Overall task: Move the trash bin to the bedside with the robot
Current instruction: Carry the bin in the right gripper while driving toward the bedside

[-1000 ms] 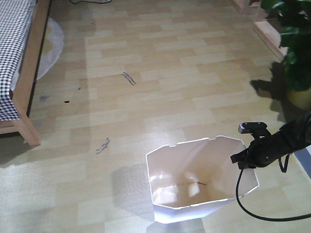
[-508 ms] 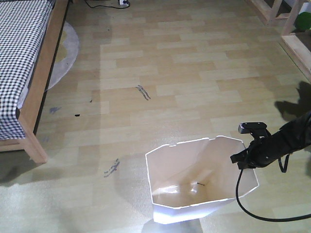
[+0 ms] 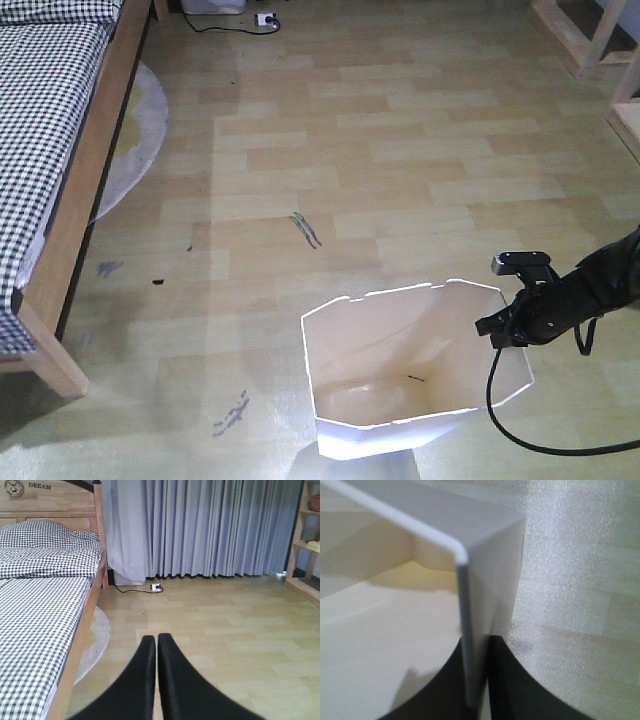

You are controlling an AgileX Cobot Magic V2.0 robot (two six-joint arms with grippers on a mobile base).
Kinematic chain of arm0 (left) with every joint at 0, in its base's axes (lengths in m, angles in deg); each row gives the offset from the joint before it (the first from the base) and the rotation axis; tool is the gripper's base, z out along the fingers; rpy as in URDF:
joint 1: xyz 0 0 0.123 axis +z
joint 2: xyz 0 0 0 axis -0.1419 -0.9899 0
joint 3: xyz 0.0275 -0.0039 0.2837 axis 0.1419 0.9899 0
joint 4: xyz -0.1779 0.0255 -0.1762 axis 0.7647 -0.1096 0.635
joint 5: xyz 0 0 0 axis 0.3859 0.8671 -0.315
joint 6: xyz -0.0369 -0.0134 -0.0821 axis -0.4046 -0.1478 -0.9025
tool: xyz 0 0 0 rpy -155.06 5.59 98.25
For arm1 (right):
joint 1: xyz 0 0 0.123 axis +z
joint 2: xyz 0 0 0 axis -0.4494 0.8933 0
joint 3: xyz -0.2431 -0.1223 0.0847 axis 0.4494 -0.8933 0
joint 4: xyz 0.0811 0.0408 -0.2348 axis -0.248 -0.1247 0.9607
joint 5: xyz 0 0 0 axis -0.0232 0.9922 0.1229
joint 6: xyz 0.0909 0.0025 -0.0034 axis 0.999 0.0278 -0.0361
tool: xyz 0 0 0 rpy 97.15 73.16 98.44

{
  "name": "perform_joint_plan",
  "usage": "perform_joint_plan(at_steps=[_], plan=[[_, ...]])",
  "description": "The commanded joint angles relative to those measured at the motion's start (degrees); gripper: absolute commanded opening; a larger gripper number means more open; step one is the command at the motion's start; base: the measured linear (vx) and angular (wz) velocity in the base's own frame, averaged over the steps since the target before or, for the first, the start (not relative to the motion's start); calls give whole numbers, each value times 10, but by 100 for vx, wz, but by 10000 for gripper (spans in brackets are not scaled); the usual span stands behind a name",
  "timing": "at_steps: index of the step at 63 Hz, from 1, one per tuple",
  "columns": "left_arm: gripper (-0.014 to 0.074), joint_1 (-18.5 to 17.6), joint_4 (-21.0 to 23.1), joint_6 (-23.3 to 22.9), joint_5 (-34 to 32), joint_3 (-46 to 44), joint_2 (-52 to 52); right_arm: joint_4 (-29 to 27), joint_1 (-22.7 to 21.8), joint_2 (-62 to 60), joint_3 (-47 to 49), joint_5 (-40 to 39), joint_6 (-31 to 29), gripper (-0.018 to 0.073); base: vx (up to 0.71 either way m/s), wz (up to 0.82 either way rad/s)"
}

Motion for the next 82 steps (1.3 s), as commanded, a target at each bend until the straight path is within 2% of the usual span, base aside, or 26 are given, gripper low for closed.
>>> perform_joint_plan(at_steps=[1,82], plan=[[-6,-2,5,-5,-41,16,5,-27,-3,-45,8,70,1,-6,41,7],[-6,-2,5,-5,-41,16,5,-27,-3,-45,8,70,1,-6,40,3]])
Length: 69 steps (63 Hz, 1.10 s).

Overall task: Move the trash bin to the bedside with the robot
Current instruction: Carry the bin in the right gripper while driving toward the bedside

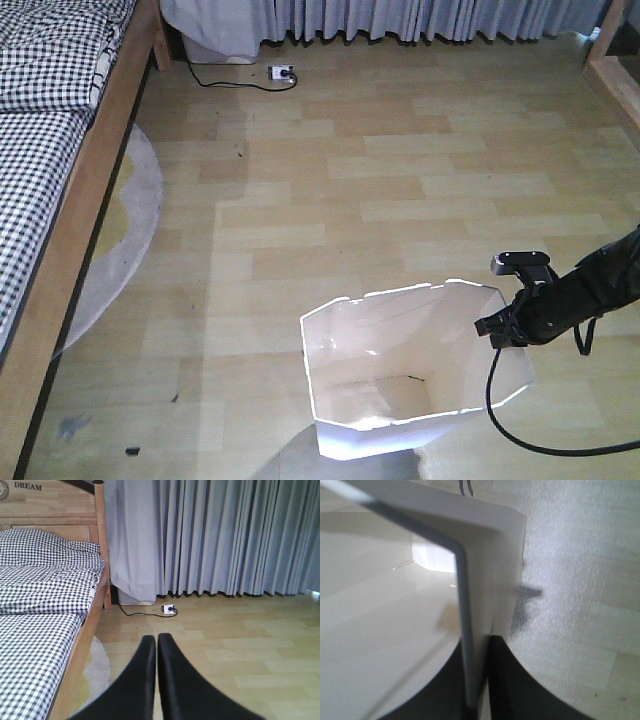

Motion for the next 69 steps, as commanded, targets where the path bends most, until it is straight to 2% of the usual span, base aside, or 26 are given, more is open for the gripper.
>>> perform_joint_plan(at_steps=[1,69], plan=[[-6,-2,5,-5,-41,16,5,-27,-3,-45,8,70,1,-6,41,4],[-6,-2,5,-5,-41,16,5,-27,-3,-45,8,70,1,-6,39,3]])
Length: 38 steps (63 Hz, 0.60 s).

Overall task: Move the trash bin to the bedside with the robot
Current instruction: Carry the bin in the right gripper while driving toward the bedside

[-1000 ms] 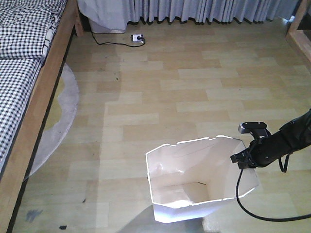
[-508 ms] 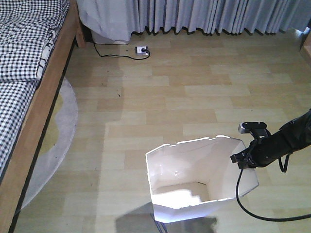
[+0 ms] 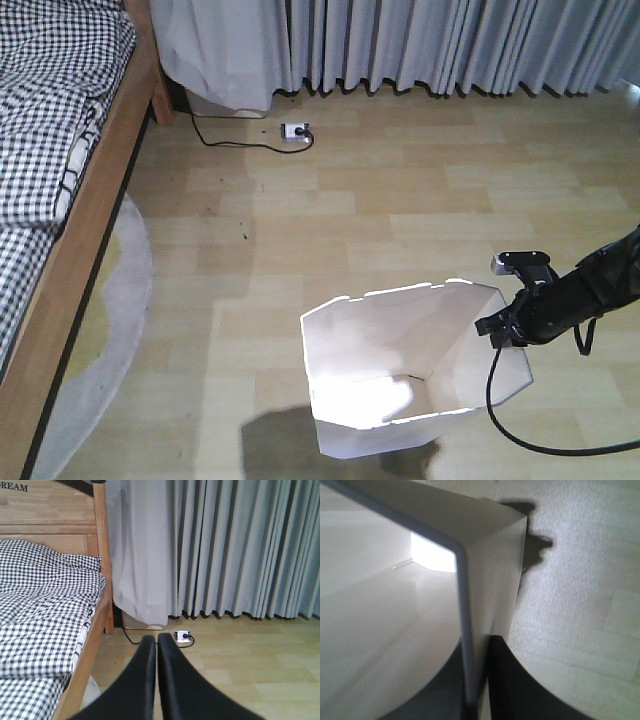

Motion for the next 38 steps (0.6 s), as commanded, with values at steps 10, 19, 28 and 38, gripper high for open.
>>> perform_joint_plan(at_steps=[10,19,28,38], plan=[[-6,-2,5,-5,-41,16,5,-27,-3,-45,8,70,1,-6,37,5],[-6,-2,5,-5,-41,16,5,-27,-3,-45,8,70,1,-6,36,6],[-6,-2,5,-5,-41,16,5,-27,-3,-45,8,70,1,-6,36,6],[-6,-2,5,-5,-41,16,5,-27,-3,-45,8,69,1,-6,35,5]])
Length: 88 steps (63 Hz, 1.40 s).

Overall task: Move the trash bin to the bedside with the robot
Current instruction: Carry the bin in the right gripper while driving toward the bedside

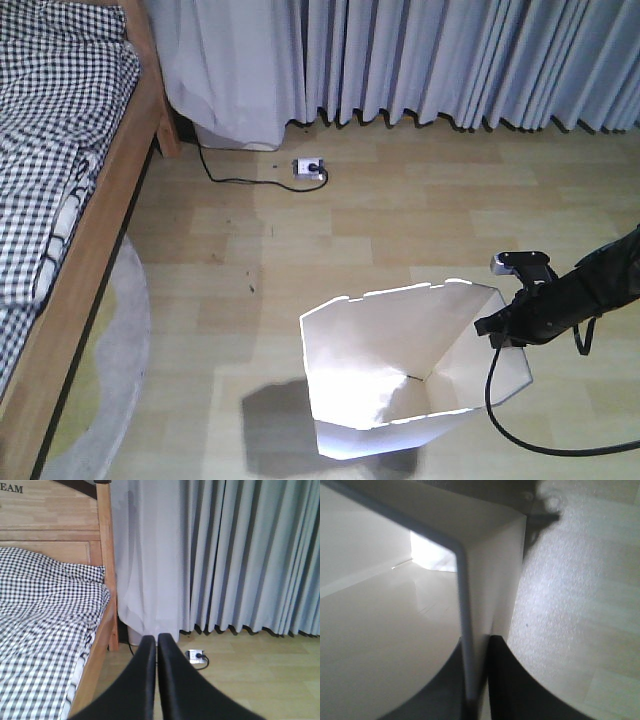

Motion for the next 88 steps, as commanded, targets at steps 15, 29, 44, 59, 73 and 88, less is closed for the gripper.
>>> perform_joint_plan(at_steps=[15,29,44,59,73,88], plan=[[-6,-2,5,-5,-41,16,5,-27,-3,-45,8,70,1,-6,34,2],[-6,-2,5,-5,-41,16,5,-27,-3,-45,8,70,1,-6,33,2],[-6,-2,5,-5,-41,16,5,-27,-3,-45,8,70,1,-6,31,2],[-6,-2,5,-5,-41,16,5,-27,-3,-45,8,70,1,-6,29,1],[-6,-2,5,-5,-41,16,5,-27,-3,-45,8,70,1,-6,27,0],[-6,-2,5,-5,-41,16,5,-27,-3,-45,8,70,1,-6,25,-1]])
